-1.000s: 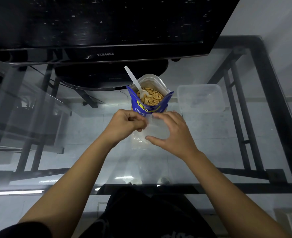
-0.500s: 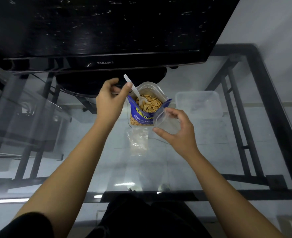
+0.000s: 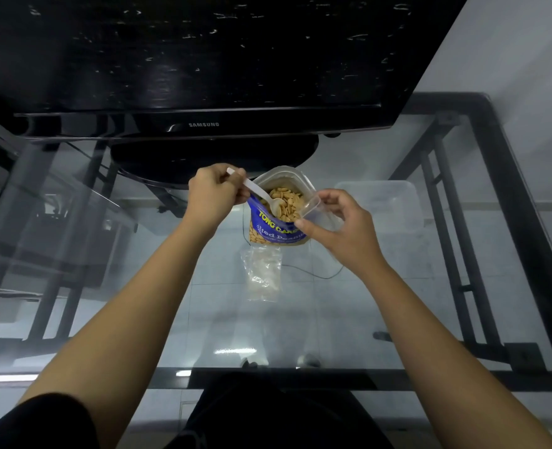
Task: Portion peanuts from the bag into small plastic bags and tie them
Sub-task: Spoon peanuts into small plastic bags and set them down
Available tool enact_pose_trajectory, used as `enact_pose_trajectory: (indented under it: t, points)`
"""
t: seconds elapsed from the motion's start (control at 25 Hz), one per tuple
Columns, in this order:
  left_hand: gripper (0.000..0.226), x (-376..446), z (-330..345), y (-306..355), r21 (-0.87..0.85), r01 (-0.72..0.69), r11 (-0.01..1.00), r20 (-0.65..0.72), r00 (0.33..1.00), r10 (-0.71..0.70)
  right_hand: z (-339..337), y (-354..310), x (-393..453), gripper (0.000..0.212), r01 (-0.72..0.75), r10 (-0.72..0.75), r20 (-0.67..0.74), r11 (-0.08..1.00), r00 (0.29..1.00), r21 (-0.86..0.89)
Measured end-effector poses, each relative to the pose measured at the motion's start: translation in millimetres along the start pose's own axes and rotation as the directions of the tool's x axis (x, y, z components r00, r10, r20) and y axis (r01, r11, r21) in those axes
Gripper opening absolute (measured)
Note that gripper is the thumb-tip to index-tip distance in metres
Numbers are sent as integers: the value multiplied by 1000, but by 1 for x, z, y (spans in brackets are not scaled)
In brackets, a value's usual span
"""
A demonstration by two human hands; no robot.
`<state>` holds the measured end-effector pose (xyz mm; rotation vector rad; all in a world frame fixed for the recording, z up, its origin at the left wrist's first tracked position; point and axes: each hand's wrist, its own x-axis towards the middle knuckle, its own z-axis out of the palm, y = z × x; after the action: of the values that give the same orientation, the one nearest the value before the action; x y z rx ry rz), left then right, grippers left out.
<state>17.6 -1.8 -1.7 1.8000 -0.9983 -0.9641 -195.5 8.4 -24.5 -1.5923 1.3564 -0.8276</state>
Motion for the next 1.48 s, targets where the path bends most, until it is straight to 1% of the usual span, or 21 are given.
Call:
enact_pose_trajectory:
  t: [0.2, 0.32, 0.44, 0.56, 0.68, 0.76, 0.88, 0.92, 0.96, 1.0, 1.04, 1.08, 1.12, 1.16, 1.2, 1.24, 1.28, 1.32, 1.36, 1.4, 1.48]
  points:
    - [17, 2, 0, -2, -144, 120, 982, 40, 992, -116, -4, 2, 1, 51, -22, 22, 13, 1000, 1000, 14]
    - [17, 2, 1, -3, -267, 200, 943, 63, 980, -190, -6, 2, 2, 51, -50, 48, 23, 996, 999, 74]
    - [15, 7, -3, -6, -378, 252, 891, 34, 965, -259, -9, 1, 5, 51, -62, 64, -16, 994, 998, 94]
    - [17, 14, -11, -6, -428, 249, 869, -6, 961, -278, -15, -2, 11, 56, -12, 11, -63, 1000, 998, -15]
    - [19, 21, -22, 9, -462, 208, 862, -51, 964, -260, -13, -8, 18, 58, 78, -88, -38, 977, 995, -198]
    - [19, 24, -29, 25, -479, 176, 860, -58, 971, -231, -8, -14, 22, 57, 105, -113, -20, 967, 993, -232]
    - [18, 22, -31, 52, -352, 93, 931, -46, 992, -117, 3, -21, 26, 55, 93, -101, -43, 985, 994, -146]
    - [16, 16, -29, 62, -266, 16, 964, -37, 999, -27, 8, -22, 27, 54, 78, -84, -63, 993, 994, -91]
    - [15, 8, -26, 71, -147, -114, 983, -27, 993, 111, 12, -24, 27, 54, 62, -64, -86, 998, 994, -26]
    - [14, -1, -23, 80, 6, -289, 957, 15, 957, 288, 17, -25, 27, 53, 53, -48, -110, 998, 993, 44]
    - [14, -11, -20, 87, 162, -476, 865, 89, 880, 467, 22, -26, 27, 53, 51, -36, -137, 993, 990, 107]
    - [15, -20, -20, 93, 281, -625, 728, 165, 779, 605, 25, -26, 27, 52, 53, -28, -163, 987, 986, 154]
    - [17, -25, -21, 97, 340, -700, 627, 184, 704, 686, 27, -27, 28, 52, 53, -19, -185, 982, 983, 182]
    - [18, -24, -24, 99, 350, -708, 614, 122, 684, 719, 28, -27, 28, 52, 53, -13, -200, 979, 980, 195]
    - [17, -19, -29, 100, 292, -656, 696, -6, 726, 687, 27, -27, 28, 51, 50, -7, -208, 978, 978, 202]
    - [16, -10, -35, 97, 152, -568, 809, -142, 797, 587, 25, -25, 27, 51, 45, 1, -212, 977, 977, 208]
    - [17, -2, -38, 89, -7, -470, 883, -227, 860, 456, 22, -23, 25, 51, 38, 9, -214, 976, 977, 214]
    - [18, 3, -39, 79, -89, -383, 919, -244, 903, 353, 19, -21, 23, 50, 26, 23, -217, 975, 976, 219]
    - [18, 6, -35, 66, -68, -336, 940, -218, 924, 314, 15, -19, 20, 50, 15, 36, -221, 974, 975, 226]
    - [17, 7, -28, 51, 34, -336, 941, -152, 929, 337, 12, -16, 17, 50, 9, 45, -225, 973, 973, 231]
    - [15, 0, -8, 27, 317, -422, 849, 74, 904, 422, 7, -12, 10, 50, -7, 66, -228, 969, 972, 248]
